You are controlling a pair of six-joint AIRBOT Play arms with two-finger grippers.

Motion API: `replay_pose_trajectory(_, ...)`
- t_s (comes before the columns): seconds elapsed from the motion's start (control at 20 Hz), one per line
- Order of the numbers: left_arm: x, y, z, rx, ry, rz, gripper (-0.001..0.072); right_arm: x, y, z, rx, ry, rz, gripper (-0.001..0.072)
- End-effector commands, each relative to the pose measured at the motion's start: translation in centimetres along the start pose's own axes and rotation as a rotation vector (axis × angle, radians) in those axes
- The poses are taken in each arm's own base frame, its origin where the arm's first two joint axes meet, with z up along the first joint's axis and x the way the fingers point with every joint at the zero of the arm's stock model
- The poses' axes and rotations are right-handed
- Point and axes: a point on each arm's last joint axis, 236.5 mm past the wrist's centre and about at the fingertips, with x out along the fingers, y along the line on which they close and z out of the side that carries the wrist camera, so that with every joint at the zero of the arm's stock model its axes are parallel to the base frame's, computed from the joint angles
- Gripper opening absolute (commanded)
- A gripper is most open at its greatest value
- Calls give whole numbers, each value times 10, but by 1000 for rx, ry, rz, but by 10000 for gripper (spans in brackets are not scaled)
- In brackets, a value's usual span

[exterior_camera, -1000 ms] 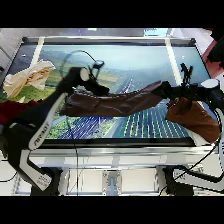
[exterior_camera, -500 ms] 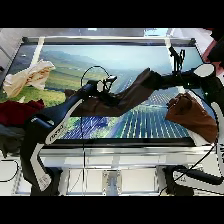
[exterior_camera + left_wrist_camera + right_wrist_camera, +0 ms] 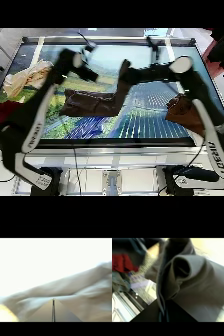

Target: Fold the shirts.

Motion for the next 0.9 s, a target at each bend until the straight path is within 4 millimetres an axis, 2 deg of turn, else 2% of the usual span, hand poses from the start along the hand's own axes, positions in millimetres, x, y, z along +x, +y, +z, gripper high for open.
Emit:
replay_pose_trajectory(0.0, -75, 96, -12, -121, -45, 181, 12, 87, 36, 2, -21, -67, 45, 24)
replay_pose_trajectory(0.1, -96, 124, -23, -178, -53, 215, 13, 139, 41, -6, 28, -80, 76, 24)
replay_pose_trajectory(0.2, -101, 142, -36, -219, -25, 235, 12, 182, 40, -16, 140, -89, 115, 25)
replay_pose_trajectory(0.25, -99, 147, -41, -231, -16, 237, 12, 199, 43, -26, 194, -69, 147, 25)
replay_pose_trajectory(0.35, -92, 155, -47, -252, -6, 235, 13, 218, 56, -39, 203, -48, 205, 26)
replay_pose_trajectory(0.45, -84, 157, -51, -258, -1, 232, 12, 221, 65, -35, 178, -82, 235, 29)
replay_pose_trajectory(0.5, -80, 157, -53, -255, 3, 231, 12, 220, 67, -31, 176, -93, 244, 117)
replay_pose_trajectory(0.55, -75, 155, -55, -253, 9, 226, 12, 216, 67, -29, 184, -82, 260, 401)
replay_pose_trajectory(0.6, -71, 154, -57, -252, 19, 221, 13, 208, 68, -24, 181, -66, 282, 539)
replay_pose_trajectory(0.65, -67, 153, -60, -250, 27, 220, 13, 199, 62, -17, 165, -56, 287, 539)
replay_pose_trajectory(0.7, -65, 152, -62, -249, 35, 218, 12, 187, 46, -5, 134, -63, 262, 538)
replay_pose_trajectory(0.75, -63, 152, -63, -248, 39, 217, 13, 172, 19, 8, 101, -71, 206, 537)
replay_pose_trajectory(0.8, -61, 151, -64, -248, 43, 215, 12, 155, -18, 19, 116, -62, 129, 537)
replay_pose_trajectory(0.85, -60, 151, -64, -248, 43, 215, 13, 140, -57, 19, 165, -21, 47, 537)
